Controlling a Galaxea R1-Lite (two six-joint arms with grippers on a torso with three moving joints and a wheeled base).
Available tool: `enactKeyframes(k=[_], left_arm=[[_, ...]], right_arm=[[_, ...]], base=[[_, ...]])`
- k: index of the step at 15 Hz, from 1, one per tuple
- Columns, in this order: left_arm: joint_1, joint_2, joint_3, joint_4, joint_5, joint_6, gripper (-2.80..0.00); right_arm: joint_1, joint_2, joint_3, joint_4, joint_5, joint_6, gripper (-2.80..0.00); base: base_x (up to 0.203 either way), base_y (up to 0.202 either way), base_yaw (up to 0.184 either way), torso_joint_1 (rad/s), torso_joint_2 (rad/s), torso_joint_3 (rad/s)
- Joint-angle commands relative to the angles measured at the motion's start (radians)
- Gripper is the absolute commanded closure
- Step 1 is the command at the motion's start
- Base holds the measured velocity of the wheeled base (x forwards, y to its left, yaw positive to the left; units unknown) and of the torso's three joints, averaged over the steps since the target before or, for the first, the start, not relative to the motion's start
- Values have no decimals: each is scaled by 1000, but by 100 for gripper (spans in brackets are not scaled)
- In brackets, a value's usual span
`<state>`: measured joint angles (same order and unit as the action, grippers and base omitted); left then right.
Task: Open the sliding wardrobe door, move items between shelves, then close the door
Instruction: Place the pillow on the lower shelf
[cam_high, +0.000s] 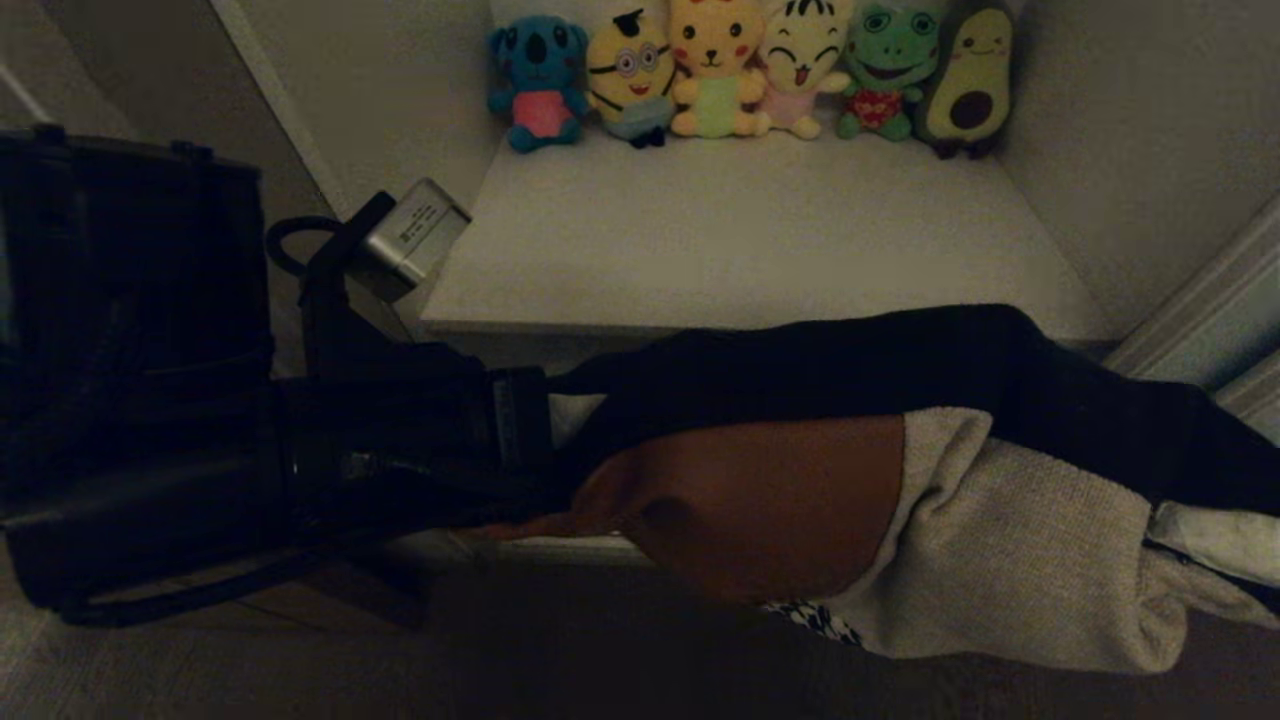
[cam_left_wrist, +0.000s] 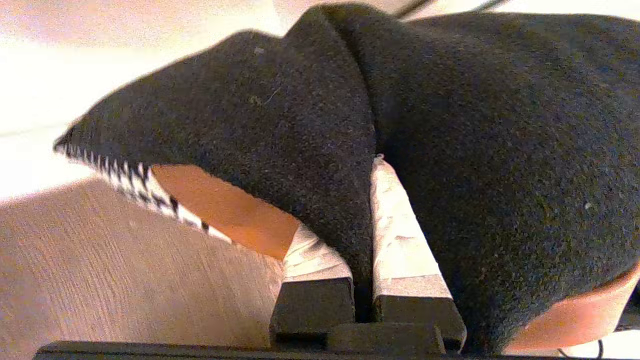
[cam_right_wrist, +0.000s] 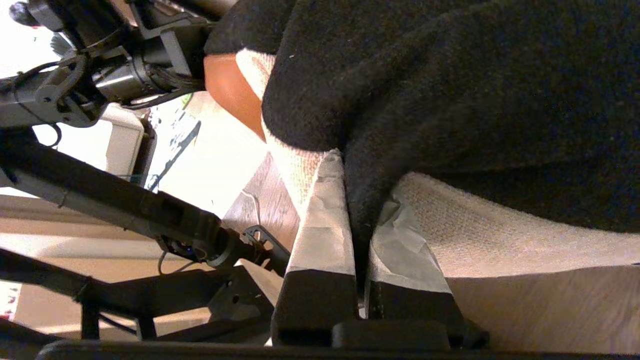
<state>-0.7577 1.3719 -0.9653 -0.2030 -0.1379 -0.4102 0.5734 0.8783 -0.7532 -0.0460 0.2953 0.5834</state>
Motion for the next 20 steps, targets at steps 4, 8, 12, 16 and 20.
enactKeyframes(k=[4,8,12,16,20], left_arm=[[0,21,3,-35,14,-4,0],[1,12,26,-42,23,-5,0],[0,13,36,-42,23,-4,0],[1,12,33,-41,22,-5,0],[0,22,36,-41,21,-5,0]], right_arm=[[0,-1,2,-1,2,3,0],[0,1,5,0,4,3,0],[0,4,17,-15,4,1,0],[0,-1,27,-17,4,0,0],[0,-4,44,-18,4,-4,0]], base=[[-73,0,0,0,0,1],[0,0,0,0,0,0],[0,0,0,0,0,0],[0,0,0,1,1,-16],[0,0,0,4,4,-160]])
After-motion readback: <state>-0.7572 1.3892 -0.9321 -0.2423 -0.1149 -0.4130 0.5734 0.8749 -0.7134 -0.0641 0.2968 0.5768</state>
